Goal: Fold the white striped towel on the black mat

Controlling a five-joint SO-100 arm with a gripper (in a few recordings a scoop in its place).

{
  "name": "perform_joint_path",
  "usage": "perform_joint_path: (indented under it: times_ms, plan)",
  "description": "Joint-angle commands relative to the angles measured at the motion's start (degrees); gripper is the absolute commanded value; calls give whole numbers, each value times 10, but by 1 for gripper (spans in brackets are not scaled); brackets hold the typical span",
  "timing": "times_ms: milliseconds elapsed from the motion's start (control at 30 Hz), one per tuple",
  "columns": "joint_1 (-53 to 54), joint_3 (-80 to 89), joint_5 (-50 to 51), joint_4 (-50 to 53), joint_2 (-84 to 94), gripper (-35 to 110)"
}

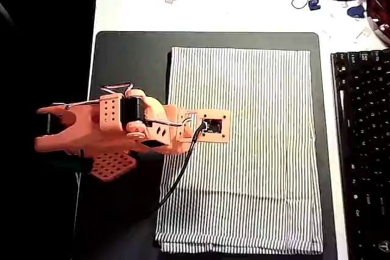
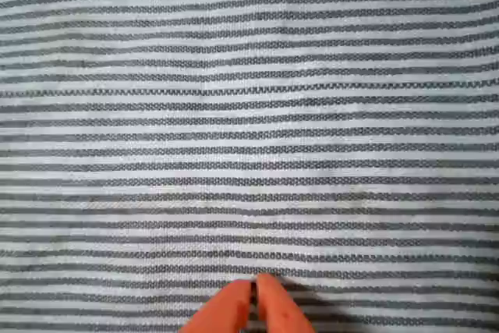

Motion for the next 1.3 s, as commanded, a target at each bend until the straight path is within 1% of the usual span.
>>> perform_joint_path:
  times_ms: [0, 433, 600, 1067, 1267]
  plan:
    - [-5, 10, -2, 2, 4, 0]
    - [-9, 10, -1, 2, 4, 0]
    - [12, 10, -1, 2, 4, 0]
    - [13, 10, 4, 2, 4, 0]
    - [9, 10, -6, 3, 4, 3]
